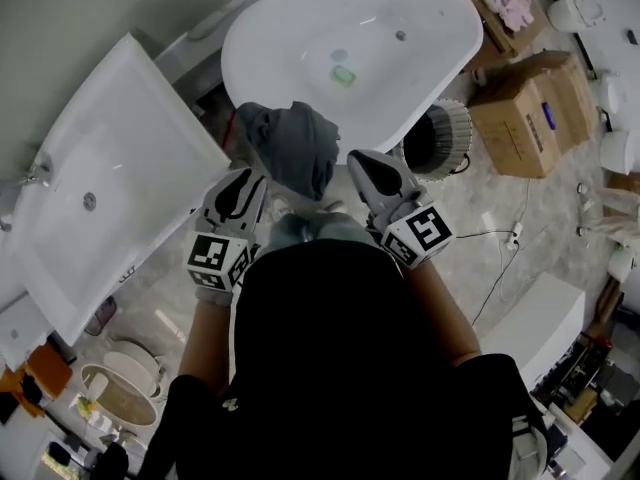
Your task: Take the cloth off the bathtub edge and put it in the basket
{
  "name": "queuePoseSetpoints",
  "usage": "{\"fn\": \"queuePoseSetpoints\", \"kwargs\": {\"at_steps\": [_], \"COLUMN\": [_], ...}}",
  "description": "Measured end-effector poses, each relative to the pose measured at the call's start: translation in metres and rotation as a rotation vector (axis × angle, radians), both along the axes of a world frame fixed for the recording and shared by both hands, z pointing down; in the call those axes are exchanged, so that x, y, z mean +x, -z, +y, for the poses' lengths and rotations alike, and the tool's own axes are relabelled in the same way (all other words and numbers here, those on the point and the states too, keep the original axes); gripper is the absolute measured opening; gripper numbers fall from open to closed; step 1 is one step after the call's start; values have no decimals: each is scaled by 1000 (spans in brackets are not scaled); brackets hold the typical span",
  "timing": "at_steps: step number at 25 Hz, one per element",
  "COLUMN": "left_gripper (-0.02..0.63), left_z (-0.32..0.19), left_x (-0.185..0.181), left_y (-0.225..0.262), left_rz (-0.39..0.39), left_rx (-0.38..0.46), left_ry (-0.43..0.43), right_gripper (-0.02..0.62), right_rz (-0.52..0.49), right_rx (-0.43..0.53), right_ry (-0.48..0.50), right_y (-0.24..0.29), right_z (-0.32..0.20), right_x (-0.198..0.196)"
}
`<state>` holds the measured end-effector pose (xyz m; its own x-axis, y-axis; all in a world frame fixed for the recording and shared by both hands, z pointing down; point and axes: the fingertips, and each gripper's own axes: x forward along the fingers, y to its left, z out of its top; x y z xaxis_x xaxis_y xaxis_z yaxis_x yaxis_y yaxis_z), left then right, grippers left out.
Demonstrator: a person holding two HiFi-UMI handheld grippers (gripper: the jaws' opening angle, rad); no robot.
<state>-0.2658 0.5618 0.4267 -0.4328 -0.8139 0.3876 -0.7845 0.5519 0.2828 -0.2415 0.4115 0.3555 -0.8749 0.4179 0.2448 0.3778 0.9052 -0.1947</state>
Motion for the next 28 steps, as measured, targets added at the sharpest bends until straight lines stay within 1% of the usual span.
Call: {"fn": "queuePoseSetpoints", "kwargs": {"at_steps": [5, 12, 14, 18, 24, 28], "left_gripper": [160, 241, 261, 276, 315, 336], "left_z": [-22, -46, -48, -53, -55, -61], "left_x": [-2, 3, 5, 4, -1, 2], "left_y": [-47, -129, -152, -194, -252, -282], "left_rz": [91, 254, 297, 385, 461, 511], "left_rx": [-55, -158, -175, -184, -227, -244], "left_ry": [-36, -29, -21, 0, 41, 29], "right_gripper": [-3, -5, -5, -4, -5, -4], "right_rz": [40, 102, 116, 146, 194, 214], "right_rx": [7, 16, 16, 25, 38, 43], "right_ry": [-46, -132, -157, -194, -245, -270], "right_y": [-8, -31, -38, -51, -71, -80], "right_z": [-22, -64, -74, -91, -115, -128], "right_x": [8, 31, 37, 51, 77, 86]}}
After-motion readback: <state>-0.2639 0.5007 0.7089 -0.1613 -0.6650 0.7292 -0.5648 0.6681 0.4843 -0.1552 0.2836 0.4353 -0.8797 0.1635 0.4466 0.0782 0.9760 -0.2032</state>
